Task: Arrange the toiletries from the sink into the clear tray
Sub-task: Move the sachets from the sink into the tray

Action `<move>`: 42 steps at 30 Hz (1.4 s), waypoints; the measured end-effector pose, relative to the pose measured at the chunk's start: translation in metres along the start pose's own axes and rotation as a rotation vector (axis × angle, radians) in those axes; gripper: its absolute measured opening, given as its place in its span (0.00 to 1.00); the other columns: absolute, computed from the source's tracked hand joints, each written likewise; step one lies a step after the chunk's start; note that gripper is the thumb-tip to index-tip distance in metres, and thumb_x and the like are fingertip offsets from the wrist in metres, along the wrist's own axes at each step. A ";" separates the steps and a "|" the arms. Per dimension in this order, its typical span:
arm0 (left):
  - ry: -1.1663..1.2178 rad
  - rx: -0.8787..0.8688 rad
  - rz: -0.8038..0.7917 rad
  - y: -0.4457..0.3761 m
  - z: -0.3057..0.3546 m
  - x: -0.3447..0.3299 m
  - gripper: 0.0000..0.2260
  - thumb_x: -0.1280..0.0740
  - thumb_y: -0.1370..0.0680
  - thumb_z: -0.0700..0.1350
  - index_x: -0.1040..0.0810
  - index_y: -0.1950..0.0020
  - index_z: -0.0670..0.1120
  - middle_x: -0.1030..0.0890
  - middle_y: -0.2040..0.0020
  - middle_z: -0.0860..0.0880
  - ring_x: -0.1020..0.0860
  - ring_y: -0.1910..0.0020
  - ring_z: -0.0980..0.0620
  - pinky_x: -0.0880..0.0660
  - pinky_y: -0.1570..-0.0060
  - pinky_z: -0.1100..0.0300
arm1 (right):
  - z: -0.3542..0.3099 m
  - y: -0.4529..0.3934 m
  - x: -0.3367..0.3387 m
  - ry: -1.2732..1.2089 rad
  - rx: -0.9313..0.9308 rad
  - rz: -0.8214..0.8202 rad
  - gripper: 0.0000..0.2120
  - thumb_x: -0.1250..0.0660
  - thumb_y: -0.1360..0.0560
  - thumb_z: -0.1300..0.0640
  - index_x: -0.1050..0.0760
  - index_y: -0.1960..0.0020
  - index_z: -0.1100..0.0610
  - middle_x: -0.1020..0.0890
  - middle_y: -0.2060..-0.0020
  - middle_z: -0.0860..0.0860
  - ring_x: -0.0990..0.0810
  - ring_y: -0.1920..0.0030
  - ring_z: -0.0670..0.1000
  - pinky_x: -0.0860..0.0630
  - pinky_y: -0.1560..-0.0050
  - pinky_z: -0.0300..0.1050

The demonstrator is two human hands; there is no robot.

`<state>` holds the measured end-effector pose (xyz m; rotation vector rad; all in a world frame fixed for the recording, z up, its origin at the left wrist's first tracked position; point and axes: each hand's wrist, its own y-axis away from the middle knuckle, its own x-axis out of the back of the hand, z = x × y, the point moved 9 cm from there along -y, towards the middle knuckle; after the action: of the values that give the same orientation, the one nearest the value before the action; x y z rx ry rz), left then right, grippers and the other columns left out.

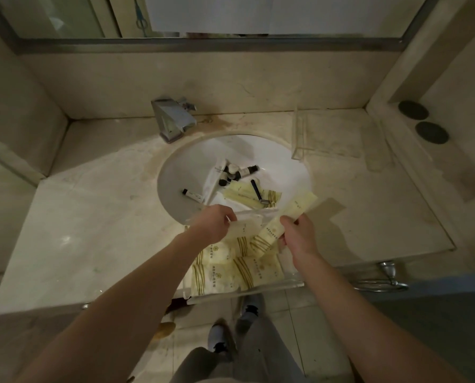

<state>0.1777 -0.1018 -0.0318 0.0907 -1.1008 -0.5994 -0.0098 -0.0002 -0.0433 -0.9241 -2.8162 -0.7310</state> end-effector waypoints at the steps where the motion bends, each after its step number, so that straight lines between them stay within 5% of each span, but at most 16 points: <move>1: -0.009 -0.021 0.004 0.000 0.004 -0.001 0.12 0.40 0.21 0.40 0.20 0.44 0.51 0.20 0.45 0.51 0.21 0.53 0.51 0.24 0.61 0.60 | 0.000 -0.001 0.000 0.009 0.005 -0.002 0.06 0.39 0.26 0.63 0.26 0.51 0.60 0.23 0.64 0.55 0.26 0.68 0.50 0.31 0.68 0.46; 7: -0.018 -0.103 0.089 0.001 0.016 -0.006 0.13 0.41 0.21 0.38 0.24 0.40 0.49 0.22 0.44 0.48 0.23 0.49 0.50 0.27 0.54 0.60 | 0.003 0.000 -0.001 0.009 0.003 -0.016 0.07 0.39 0.26 0.64 0.26 0.50 0.61 0.23 0.65 0.54 0.27 0.69 0.50 0.31 0.71 0.43; 13: -0.288 -0.233 0.247 0.019 0.020 -0.002 0.15 0.35 0.23 0.42 0.27 0.37 0.47 0.27 0.41 0.47 0.29 0.39 0.46 0.28 0.43 0.53 | 0.006 -0.003 -0.006 0.030 -0.006 -0.013 0.09 0.38 0.25 0.63 0.25 0.45 0.61 0.21 0.60 0.54 0.23 0.65 0.49 0.27 0.69 0.42; 23: -0.478 -0.263 0.118 0.016 0.007 -0.010 0.14 0.36 0.24 0.38 0.24 0.39 0.47 0.24 0.47 0.48 0.27 0.46 0.47 0.25 0.59 0.53 | 0.009 -0.003 -0.025 0.004 -0.033 -0.037 0.10 0.38 0.23 0.61 0.26 0.42 0.60 0.19 0.55 0.55 0.20 0.62 0.50 0.22 0.65 0.41; 26: -0.511 -0.281 0.085 0.021 0.009 -0.021 0.16 0.36 0.24 0.36 0.25 0.38 0.46 0.25 0.44 0.46 0.27 0.44 0.46 0.24 0.53 0.52 | 0.013 -0.003 -0.026 0.002 -0.046 -0.038 0.09 0.39 0.23 0.61 0.26 0.44 0.60 0.19 0.56 0.54 0.19 0.61 0.50 0.19 0.61 0.44; 31: -0.396 -0.241 0.124 0.021 0.003 -0.017 0.16 0.37 0.24 0.37 0.27 0.37 0.46 0.25 0.43 0.46 0.27 0.42 0.46 0.24 0.49 0.53 | 0.016 0.000 -0.026 -0.079 -0.086 -0.045 0.04 0.38 0.23 0.63 0.27 0.52 0.56 0.19 0.56 0.55 0.19 0.58 0.52 0.19 0.61 0.45; 34: -0.124 -0.156 0.155 0.016 0.001 -0.002 0.13 0.41 0.21 0.41 0.25 0.38 0.48 0.23 0.43 0.48 0.24 0.46 0.48 0.24 0.49 0.55 | 0.013 0.000 -0.029 -0.097 -0.083 -0.073 0.06 0.37 0.24 0.64 0.26 0.48 0.57 0.19 0.55 0.55 0.18 0.57 0.54 0.19 0.60 0.46; 38: 0.271 -0.076 -0.052 0.011 0.007 -0.001 0.12 0.38 0.21 0.45 0.23 0.39 0.47 0.19 0.44 0.47 0.20 0.48 0.49 0.26 0.52 0.60 | 0.007 0.003 -0.038 -0.237 -0.113 -0.115 0.11 0.36 0.25 0.67 0.26 0.43 0.61 0.18 0.54 0.58 0.18 0.60 0.54 0.19 0.62 0.46; 42: 0.493 -0.104 -0.155 0.013 0.013 0.006 0.09 0.34 0.23 0.39 0.21 0.44 0.47 0.16 0.51 0.41 0.19 0.59 0.48 0.23 0.60 0.55 | -0.001 0.006 -0.045 -0.335 -0.132 -0.179 0.10 0.35 0.25 0.66 0.26 0.43 0.63 0.18 0.53 0.60 0.18 0.59 0.54 0.21 0.65 0.43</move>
<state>0.1734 -0.0906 -0.0164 0.2223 -0.5865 -0.7252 0.0302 -0.0201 -0.0499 -0.8967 -3.2111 -0.8665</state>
